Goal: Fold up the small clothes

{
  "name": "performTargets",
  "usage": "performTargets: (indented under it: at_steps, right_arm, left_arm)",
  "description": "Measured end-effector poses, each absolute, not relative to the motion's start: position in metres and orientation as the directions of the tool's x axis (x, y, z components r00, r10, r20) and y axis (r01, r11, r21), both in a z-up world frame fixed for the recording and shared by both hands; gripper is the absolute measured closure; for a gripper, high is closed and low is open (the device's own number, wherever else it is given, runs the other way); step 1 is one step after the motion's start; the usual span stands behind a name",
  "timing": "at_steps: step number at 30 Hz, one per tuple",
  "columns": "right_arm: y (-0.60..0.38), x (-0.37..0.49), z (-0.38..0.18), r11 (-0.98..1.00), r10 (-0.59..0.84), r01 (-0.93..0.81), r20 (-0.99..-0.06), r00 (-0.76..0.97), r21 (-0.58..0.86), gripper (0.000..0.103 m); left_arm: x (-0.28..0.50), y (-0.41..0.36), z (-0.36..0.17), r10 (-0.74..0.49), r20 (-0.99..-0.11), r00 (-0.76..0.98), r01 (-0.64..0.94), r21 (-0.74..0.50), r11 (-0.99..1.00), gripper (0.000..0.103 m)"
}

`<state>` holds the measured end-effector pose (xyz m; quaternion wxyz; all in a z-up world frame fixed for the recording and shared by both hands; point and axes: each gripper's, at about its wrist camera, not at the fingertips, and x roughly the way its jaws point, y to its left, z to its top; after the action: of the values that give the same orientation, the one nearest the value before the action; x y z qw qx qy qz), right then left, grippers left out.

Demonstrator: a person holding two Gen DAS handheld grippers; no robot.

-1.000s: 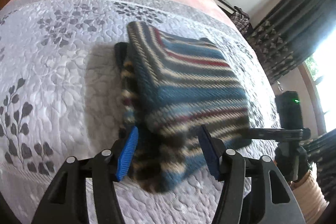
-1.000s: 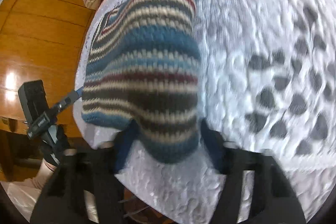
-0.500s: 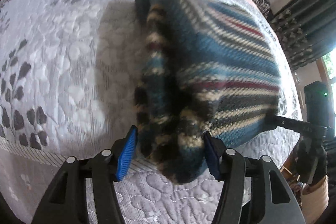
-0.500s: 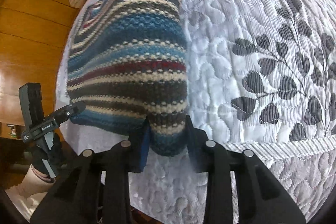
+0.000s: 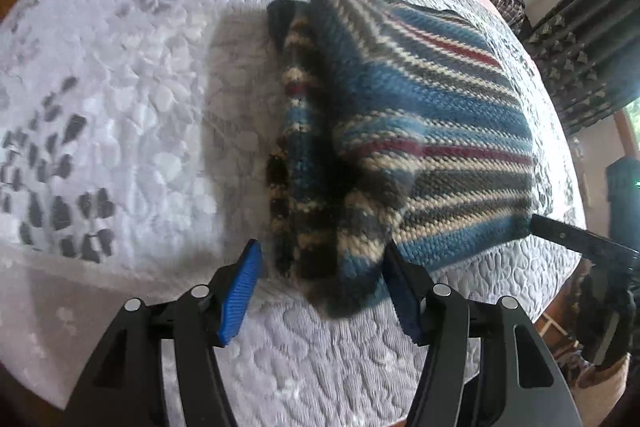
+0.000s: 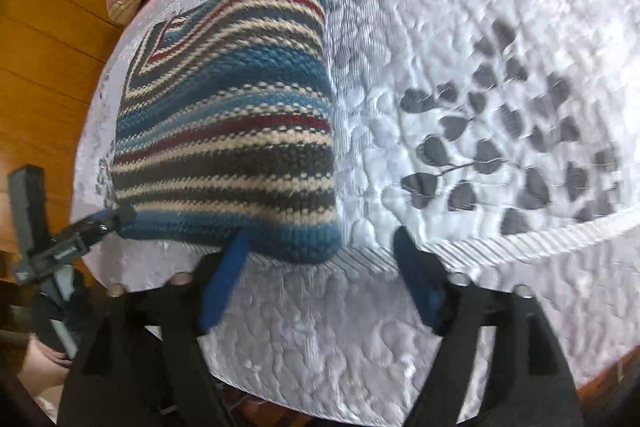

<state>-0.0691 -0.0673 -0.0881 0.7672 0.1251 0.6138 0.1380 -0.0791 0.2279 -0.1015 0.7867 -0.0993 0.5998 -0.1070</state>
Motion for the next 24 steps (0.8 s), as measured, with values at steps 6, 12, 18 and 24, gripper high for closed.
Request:
performTargets:
  at_steps: [6,12,18,24]
  right_arm:
    - [-0.056,-0.096,-0.066,0.972,0.234,-0.082,-0.935,0.265,0.220,0.013]
    - [-0.053,-0.115,-0.049,0.986,0.164,-0.022,-0.941,0.295,0.165,0.012]
    - [-0.044,-0.134,-0.020,0.994,0.099,0.011,-0.941,0.322,0.108,0.009]
    - [-0.035,-0.147,0.003,0.996,0.083,0.008,-0.932,0.354,0.091,0.008]
  left_arm:
    - [-0.097,0.228,-0.076,-0.207,-0.933,0.295,0.018,-0.211,0.977,0.034]
    - [-0.114,0.224,-0.056,-0.118,-0.938,0.327,-0.012,-0.129,0.992,0.029]
    - [-0.132,0.219,-0.038,-0.082,-0.936,0.342,-0.030,-0.098,0.995,0.022]
    - [-0.143,0.209,-0.022,-0.084,-0.930,0.357,-0.019,-0.097,0.995,0.022]
